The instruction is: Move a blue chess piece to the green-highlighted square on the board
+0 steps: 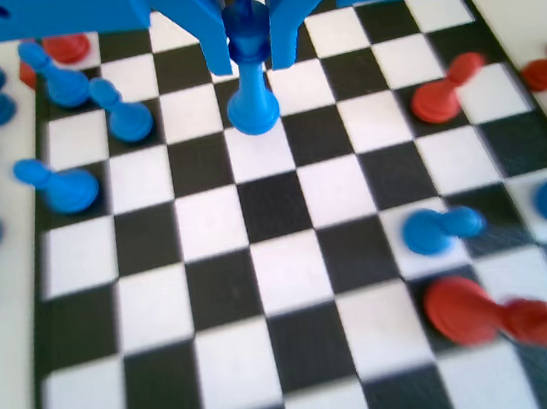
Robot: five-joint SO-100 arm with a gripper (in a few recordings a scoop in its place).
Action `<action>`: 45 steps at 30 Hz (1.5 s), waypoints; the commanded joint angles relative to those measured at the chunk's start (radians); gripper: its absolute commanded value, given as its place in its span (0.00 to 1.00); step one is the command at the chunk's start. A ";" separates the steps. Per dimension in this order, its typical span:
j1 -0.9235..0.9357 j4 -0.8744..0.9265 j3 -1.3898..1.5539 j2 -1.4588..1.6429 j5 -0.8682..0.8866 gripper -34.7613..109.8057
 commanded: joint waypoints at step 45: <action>-0.037 0.327 -0.118 0.362 -0.009 0.38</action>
